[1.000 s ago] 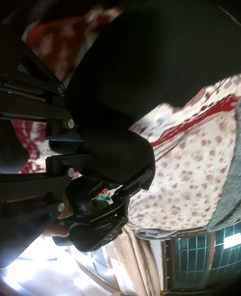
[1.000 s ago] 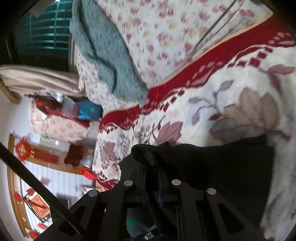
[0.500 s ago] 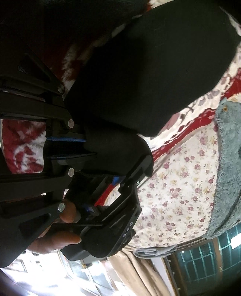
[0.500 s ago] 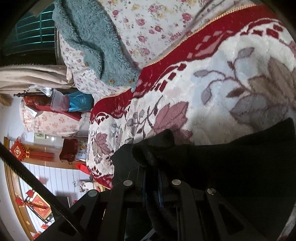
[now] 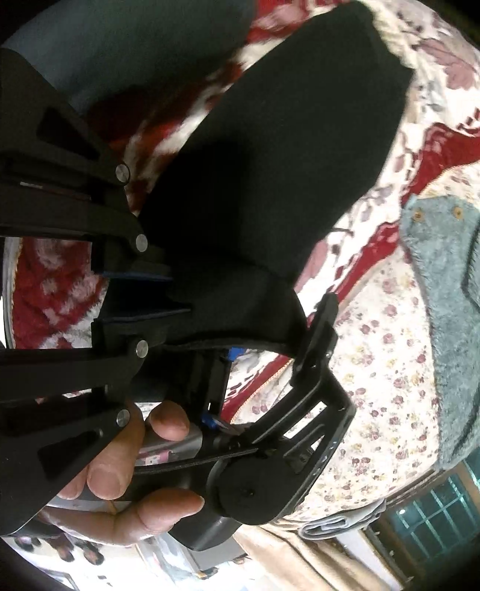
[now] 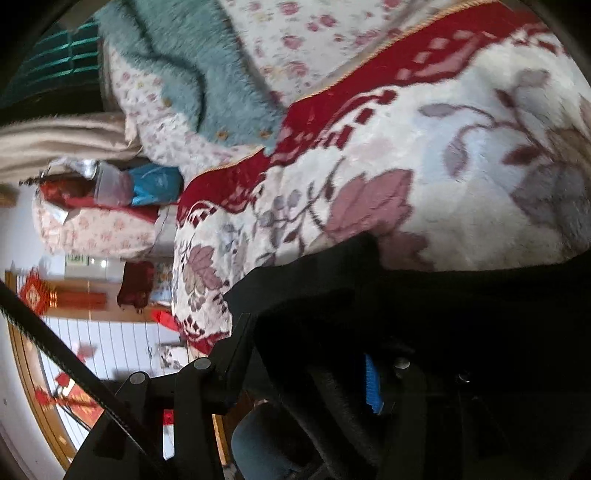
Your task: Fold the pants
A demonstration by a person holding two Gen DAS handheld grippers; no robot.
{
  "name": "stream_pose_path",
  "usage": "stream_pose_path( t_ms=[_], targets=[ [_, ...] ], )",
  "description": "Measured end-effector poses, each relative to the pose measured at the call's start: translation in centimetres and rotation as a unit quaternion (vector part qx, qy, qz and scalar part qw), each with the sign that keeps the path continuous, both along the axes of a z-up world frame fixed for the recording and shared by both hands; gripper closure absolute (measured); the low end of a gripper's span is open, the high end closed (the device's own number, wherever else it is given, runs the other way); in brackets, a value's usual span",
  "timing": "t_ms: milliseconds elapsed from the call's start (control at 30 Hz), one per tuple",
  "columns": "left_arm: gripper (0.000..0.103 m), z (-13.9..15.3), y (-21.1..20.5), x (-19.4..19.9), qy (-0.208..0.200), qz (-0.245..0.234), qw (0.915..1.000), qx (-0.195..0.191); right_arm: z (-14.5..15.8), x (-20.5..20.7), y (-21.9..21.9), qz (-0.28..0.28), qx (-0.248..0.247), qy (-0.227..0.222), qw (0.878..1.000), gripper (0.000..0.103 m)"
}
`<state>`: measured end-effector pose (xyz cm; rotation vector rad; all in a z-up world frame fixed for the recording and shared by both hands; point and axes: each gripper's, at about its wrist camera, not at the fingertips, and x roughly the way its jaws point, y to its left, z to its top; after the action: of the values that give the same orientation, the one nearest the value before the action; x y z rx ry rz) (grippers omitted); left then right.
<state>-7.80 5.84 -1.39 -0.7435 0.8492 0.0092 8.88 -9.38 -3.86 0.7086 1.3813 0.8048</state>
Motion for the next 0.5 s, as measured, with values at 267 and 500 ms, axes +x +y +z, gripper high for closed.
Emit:
stream_pose_path(
  t_ms=[267, 500],
  targets=[
    [0.027, 0.9, 3.4, -0.8, -0.025, 0.012, 0.9961, -0.084, 1.7, -0.1, -0.5, -0.010, -0.004, -0.019, 1.000, 0.053],
    [0.027, 2.7, 6.8, -1.7, -0.057, 0.027, 0.9906, -0.121, 1.9, -1.0, -1.3, -0.015, -0.002, -0.025, 1.000, 0.054]
  ],
)
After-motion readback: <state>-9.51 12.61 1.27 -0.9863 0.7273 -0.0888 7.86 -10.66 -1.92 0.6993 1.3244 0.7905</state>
